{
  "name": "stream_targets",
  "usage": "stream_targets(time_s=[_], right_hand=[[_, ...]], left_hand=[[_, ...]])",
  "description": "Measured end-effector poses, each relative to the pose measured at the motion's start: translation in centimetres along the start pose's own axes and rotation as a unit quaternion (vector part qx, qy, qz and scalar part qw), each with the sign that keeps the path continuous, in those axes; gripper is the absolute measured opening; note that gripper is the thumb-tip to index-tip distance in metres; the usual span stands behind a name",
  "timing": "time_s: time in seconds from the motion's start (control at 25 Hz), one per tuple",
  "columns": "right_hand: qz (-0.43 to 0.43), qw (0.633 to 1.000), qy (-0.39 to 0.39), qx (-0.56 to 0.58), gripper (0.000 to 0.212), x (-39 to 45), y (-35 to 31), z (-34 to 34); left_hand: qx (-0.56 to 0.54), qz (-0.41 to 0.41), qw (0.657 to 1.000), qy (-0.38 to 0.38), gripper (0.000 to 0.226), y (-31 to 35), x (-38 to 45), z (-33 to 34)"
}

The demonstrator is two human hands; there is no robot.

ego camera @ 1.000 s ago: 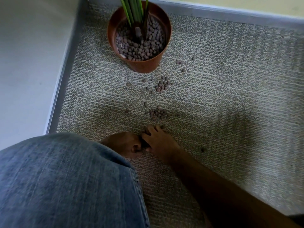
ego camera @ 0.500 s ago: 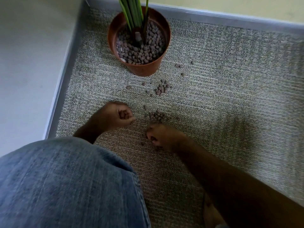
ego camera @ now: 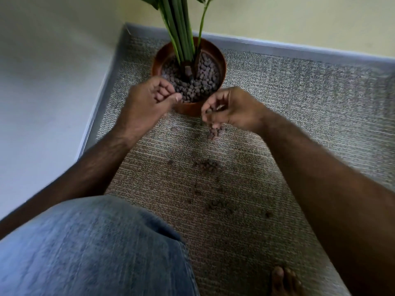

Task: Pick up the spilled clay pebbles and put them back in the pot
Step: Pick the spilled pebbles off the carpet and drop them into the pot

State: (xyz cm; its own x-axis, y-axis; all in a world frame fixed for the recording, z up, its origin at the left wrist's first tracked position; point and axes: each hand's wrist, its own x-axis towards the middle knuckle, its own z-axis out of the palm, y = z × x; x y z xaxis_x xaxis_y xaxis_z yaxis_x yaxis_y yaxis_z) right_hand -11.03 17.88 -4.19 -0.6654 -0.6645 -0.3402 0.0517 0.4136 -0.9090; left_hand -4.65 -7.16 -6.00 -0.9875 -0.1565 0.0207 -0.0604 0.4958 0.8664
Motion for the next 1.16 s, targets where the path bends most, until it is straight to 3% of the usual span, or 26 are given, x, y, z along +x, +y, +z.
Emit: stream_targets(time_s=[0.2,0.32,0.48,0.68,0.76,0.96,1.16], right_hand=[[-0.044,0.996,0.049,0.055,0.028,3.8,-4.8,-1.7],[-0.054,0.992,0.109,-0.026,0.026,5.6,-5.7,-1.5],[-0.057,0.969,0.152,-0.186,0.021,6.6,-5.5,-0.6],[-0.032,0.974,0.164,-0.153,0.031,5.8,-3.9,-0.2],[-0.025,0.979,0.181,-0.087,0.029,5.1,-3.1,-0.2],[-0.016,0.961,0.269,-0.058,0.006,1.1,1.1,0.7],[0.186,0.965,0.178,-0.051,0.006,-3.6,8.5,5.5]], left_hand=[[0.025,-0.015,0.999,0.022,0.017,0.5,3.1,1.0],[0.028,-0.027,0.999,0.007,0.019,0.0,4.2,1.2],[0.034,-0.001,0.998,0.047,0.014,-0.7,3.4,0.8],[0.005,-0.028,0.995,0.099,0.019,-4.5,-1.2,0.0],[0.028,-0.043,0.997,0.059,0.019,-6.8,-3.1,-0.1],[0.094,-0.106,0.986,-0.091,0.019,-11.6,-6.9,0.6],[0.173,-0.064,0.963,-0.198,0.037,-12.6,-8.9,3.1]])
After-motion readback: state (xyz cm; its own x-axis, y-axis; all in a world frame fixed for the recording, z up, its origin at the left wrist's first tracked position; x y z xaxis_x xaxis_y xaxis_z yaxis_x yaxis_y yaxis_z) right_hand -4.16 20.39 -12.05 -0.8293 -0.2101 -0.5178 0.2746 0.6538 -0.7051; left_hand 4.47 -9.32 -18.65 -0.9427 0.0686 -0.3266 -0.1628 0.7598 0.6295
